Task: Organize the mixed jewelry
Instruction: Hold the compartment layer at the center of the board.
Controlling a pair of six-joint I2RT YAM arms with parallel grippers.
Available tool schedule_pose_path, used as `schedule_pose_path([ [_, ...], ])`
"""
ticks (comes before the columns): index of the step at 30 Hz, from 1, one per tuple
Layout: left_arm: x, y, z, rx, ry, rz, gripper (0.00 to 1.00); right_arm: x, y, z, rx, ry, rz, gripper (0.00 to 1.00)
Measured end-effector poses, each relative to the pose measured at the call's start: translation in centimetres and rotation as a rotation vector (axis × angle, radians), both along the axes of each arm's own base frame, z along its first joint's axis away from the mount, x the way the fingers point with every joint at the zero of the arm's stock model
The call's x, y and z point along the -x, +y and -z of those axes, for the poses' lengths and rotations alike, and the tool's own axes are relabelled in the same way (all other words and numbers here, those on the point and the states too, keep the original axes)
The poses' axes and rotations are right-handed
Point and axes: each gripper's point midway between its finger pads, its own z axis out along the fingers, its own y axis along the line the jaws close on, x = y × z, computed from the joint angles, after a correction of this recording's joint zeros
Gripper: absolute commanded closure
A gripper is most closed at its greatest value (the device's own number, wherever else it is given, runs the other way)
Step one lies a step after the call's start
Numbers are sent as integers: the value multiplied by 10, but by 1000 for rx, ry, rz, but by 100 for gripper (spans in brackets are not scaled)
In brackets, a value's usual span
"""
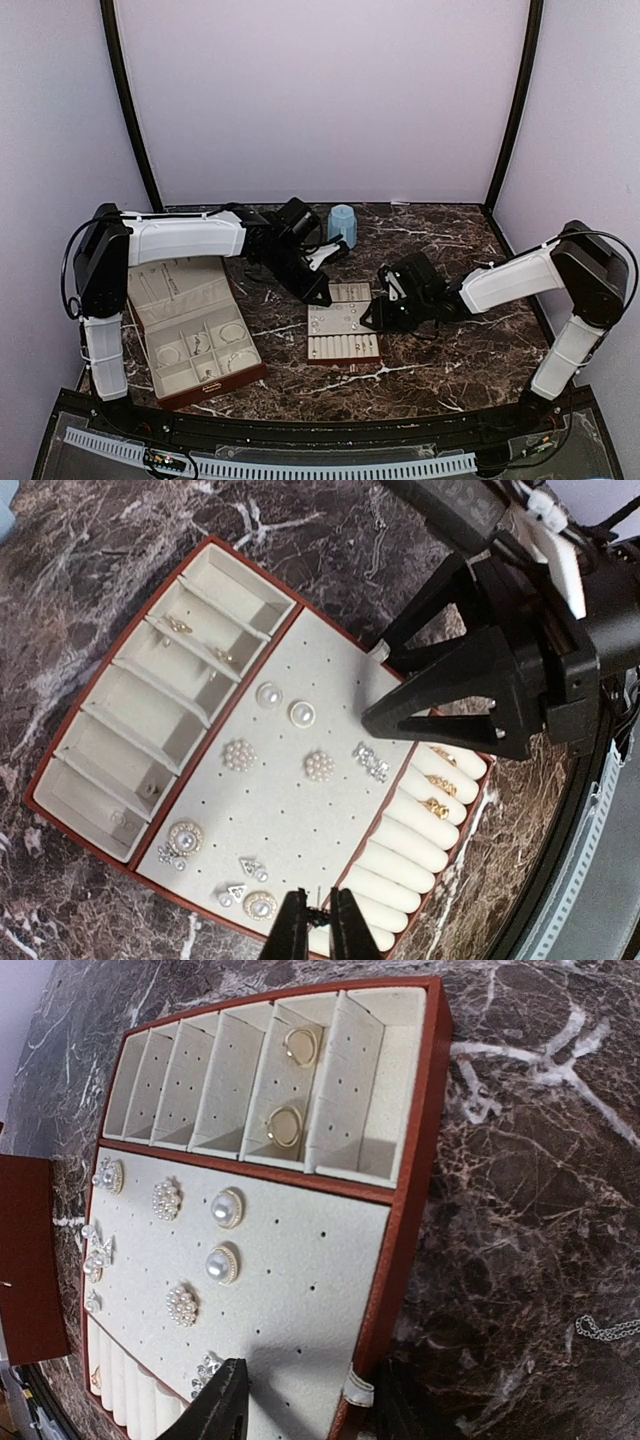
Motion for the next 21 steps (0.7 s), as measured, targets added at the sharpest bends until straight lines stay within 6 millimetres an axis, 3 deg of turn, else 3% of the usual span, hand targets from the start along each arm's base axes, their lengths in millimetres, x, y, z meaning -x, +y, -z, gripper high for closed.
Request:
schedule_pose_path([
  [21, 15, 12, 34, -133, 54, 42, 100, 1, 14, 0, -4, -2, -27, 58],
])
